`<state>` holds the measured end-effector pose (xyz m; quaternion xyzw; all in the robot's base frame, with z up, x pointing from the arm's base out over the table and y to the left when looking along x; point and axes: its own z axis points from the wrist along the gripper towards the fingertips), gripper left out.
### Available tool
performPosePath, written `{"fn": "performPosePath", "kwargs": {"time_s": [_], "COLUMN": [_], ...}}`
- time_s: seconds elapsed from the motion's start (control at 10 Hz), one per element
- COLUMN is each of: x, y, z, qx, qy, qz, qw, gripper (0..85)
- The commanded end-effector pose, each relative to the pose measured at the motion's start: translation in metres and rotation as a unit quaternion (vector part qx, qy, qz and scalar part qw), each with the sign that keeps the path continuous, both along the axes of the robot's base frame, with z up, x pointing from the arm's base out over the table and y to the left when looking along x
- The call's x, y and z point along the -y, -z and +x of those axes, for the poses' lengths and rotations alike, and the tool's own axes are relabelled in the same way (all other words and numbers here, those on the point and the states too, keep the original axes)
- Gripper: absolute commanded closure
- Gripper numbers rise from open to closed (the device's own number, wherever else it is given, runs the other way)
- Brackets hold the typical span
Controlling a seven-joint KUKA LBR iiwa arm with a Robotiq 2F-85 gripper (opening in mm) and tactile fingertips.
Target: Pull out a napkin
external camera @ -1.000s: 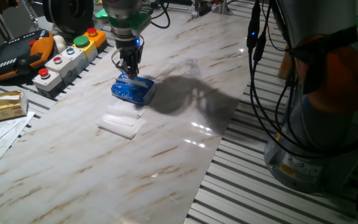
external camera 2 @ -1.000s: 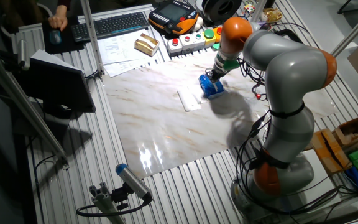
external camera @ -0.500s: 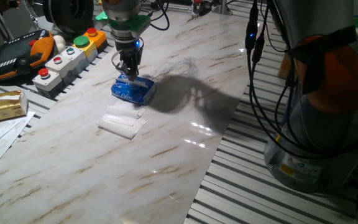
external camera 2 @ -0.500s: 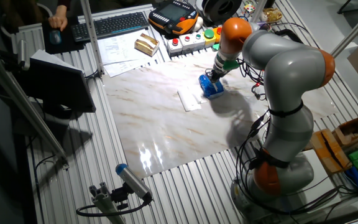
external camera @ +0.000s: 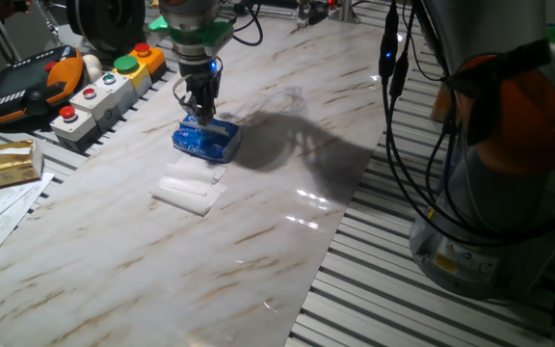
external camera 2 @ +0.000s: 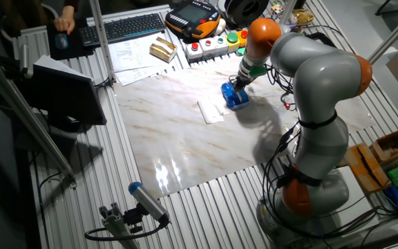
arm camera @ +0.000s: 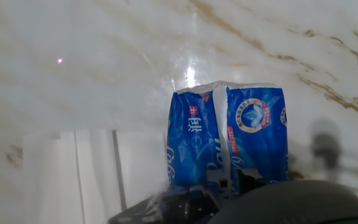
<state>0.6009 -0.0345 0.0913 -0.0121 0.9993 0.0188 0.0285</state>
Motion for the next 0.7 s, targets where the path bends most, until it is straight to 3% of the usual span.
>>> {"fn": "performPosePath", "kwargs": {"time_s": [0.0,0.6], "x": [0.0,-0.002], "y": [0.001,0.015], "z": [0.0001,0.0034], "qx": [0.002,0.006], "qy": [0.002,-0.003], "qz": [-0.001,0.001], "qw": [1.0,1.0], "gripper": [42.0,45.0]}}
